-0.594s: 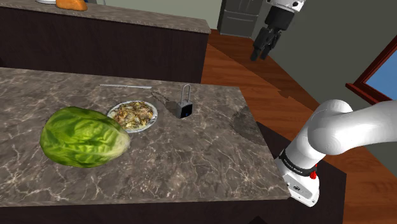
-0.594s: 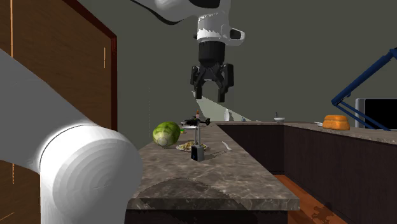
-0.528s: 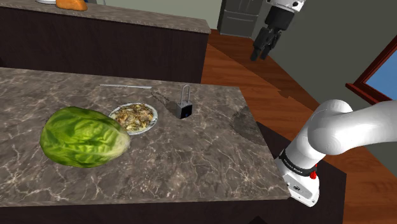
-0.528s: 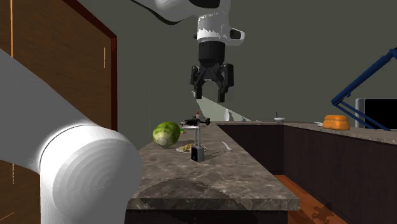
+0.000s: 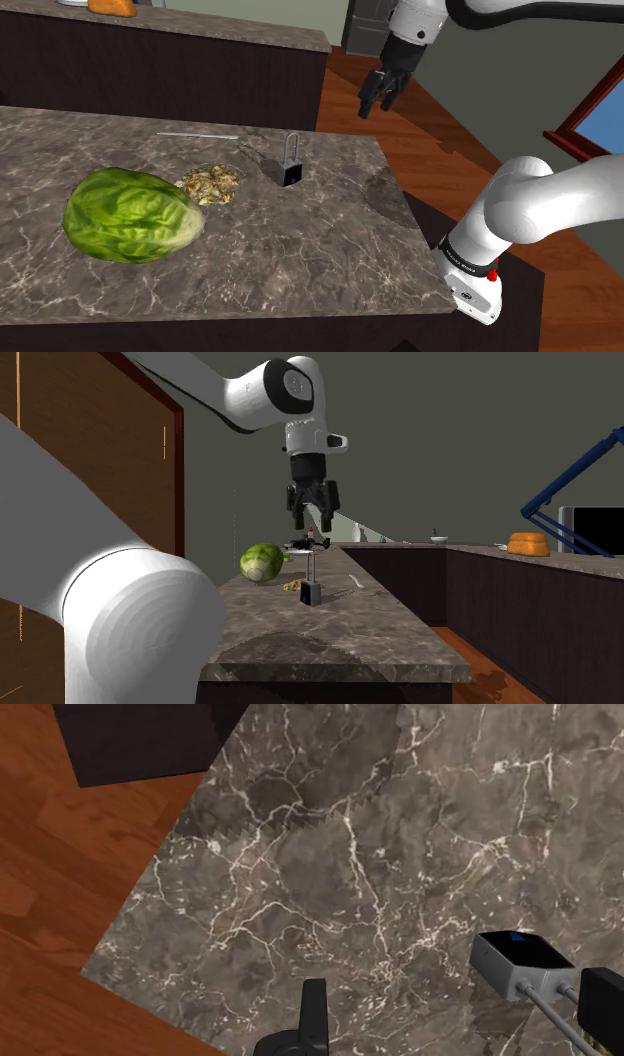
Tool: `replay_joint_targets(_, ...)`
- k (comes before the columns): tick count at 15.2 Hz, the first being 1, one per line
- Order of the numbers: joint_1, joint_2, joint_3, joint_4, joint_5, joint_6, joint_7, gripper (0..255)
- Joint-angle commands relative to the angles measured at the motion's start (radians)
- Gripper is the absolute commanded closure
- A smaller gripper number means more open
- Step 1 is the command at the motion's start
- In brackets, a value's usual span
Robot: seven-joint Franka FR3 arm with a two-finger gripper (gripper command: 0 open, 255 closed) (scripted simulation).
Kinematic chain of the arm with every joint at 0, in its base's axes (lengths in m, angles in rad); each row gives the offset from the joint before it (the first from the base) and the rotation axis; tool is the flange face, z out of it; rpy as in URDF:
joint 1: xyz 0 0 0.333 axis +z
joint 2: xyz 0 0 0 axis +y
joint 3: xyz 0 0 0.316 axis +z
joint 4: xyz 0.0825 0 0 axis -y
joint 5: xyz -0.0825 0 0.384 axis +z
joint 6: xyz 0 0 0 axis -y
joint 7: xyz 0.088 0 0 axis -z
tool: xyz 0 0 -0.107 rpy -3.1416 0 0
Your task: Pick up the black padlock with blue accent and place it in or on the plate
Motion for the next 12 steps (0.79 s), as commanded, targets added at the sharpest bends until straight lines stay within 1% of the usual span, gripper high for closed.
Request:
replay_joint_targets(1, -0.001, 0.039, 0.068, -0.007, 0.002, 0.061, 0.071, 0)
replay_joint_targets(4, -0.011, 0.110, 0.168, -0.002, -0.009, 0.142, 0.176, 0)
replay_joint_targets(7, -0.036, 0.198, 0.271, 0.020, -0.040, 0.215, 0.291, 0)
replay_joint_targets(10, -0.076, 0.303, 0.379, 0.060, -0.099, 0.278, 0.419, 0)
replay_joint_targets(12, -0.113, 0.383, 0.455, 0.096, -0.158, 0.311, 0.515, 0)
